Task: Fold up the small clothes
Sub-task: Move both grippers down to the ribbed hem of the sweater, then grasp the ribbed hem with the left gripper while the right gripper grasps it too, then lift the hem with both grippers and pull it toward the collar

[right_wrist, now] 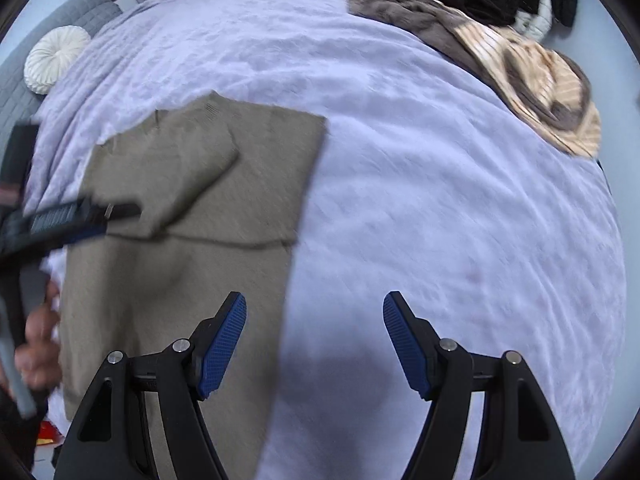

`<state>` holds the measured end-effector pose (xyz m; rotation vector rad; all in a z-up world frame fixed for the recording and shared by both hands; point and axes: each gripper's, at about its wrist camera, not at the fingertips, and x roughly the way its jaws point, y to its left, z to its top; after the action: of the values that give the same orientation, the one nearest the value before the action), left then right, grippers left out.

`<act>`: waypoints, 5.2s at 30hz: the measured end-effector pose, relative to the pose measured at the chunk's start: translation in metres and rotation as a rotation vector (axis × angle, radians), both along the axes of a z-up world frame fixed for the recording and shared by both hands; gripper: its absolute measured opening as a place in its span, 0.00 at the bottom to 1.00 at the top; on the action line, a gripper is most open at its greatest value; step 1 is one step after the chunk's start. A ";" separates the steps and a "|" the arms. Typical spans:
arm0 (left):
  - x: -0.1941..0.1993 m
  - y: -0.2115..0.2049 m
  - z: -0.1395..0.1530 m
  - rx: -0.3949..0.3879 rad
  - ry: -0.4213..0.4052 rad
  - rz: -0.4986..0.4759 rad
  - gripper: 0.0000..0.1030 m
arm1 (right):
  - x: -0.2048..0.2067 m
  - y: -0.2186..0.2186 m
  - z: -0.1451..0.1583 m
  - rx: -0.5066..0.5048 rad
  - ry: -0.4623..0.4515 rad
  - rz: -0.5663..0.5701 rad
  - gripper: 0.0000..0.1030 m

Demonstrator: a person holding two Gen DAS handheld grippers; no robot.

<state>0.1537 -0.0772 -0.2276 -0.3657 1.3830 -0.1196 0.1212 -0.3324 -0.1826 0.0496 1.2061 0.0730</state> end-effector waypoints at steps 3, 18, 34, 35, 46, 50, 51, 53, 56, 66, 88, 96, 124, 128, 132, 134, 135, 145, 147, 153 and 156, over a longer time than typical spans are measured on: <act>-0.019 0.023 0.001 0.040 0.039 0.030 0.88 | 0.047 0.051 -0.013 0.012 -0.021 0.065 0.72; -0.036 0.057 -0.013 0.138 0.108 -0.058 0.88 | 0.125 0.175 -0.087 -0.063 0.079 0.146 0.72; -0.016 0.046 -0.025 0.197 0.116 -0.190 0.88 | 0.090 0.112 -0.082 0.034 0.145 -0.089 0.72; -0.018 0.046 -0.024 0.207 0.116 -0.198 0.88 | 0.089 0.112 -0.093 0.010 0.184 -0.095 0.72; -0.016 0.046 -0.037 0.262 0.092 -0.265 0.88 | 0.056 0.144 -0.066 -0.076 0.084 -0.028 0.72; -0.021 0.047 -0.082 0.308 0.187 -0.308 0.88 | 0.040 0.170 -0.099 -0.060 0.191 0.035 0.72; -0.026 0.048 -0.091 0.313 0.203 -0.320 0.89 | 0.030 0.172 -0.112 -0.090 0.237 0.041 0.72; -0.038 0.051 -0.093 0.323 0.190 -0.342 0.93 | 0.008 0.173 -0.121 -0.108 0.257 0.049 0.72; -0.058 0.055 -0.085 0.303 0.185 -0.377 0.93 | -0.033 0.171 -0.115 -0.117 0.266 0.060 0.73; -0.184 0.084 -0.082 0.322 0.262 -0.642 0.93 | -0.211 0.169 -0.112 -0.133 0.447 0.031 0.76; -0.223 0.158 -0.104 0.025 0.321 -0.047 0.94 | -0.242 0.055 -0.112 0.163 0.305 -0.067 0.76; -0.211 0.137 -0.110 0.033 0.320 -0.054 0.94 | -0.230 0.073 -0.117 0.267 0.304 -0.062 0.61; -0.259 0.214 -0.117 -0.046 0.317 0.051 0.64 | -0.249 0.045 -0.105 0.370 0.409 -0.024 0.08; -0.265 0.239 -0.091 -0.004 0.265 0.086 0.99 | -0.250 0.038 -0.112 0.411 0.429 -0.039 0.14; -0.264 0.243 -0.106 -0.040 0.307 0.085 0.99 | -0.248 0.041 -0.117 0.421 0.427 -0.043 0.16; -0.257 0.235 -0.120 -0.010 0.322 0.074 0.99 | -0.246 0.042 -0.119 0.417 0.433 -0.050 0.16; -0.254 0.230 -0.123 0.016 0.313 0.065 0.99 | -0.246 0.042 -0.119 0.413 0.437 -0.055 0.16; -0.243 0.205 -0.071 0.040 0.224 -0.079 0.11 | -0.239 0.065 -0.104 0.381 0.397 -0.024 0.06; -0.237 0.204 -0.056 0.044 0.188 -0.074 0.11 | -0.240 0.063 -0.092 0.414 0.363 -0.029 0.06; -0.242 0.205 -0.012 0.070 0.106 -0.135 0.11 | -0.239 0.055 -0.057 0.441 0.280 -0.041 0.06; -0.246 0.198 -0.001 0.084 0.052 -0.187 0.11 | -0.239 0.041 -0.042 0.490 0.227 -0.117 0.06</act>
<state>-0.0919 0.1210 -0.2287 -0.1703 1.4677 -0.2063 -0.1177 -0.2916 -0.2241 0.5694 1.3861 0.2654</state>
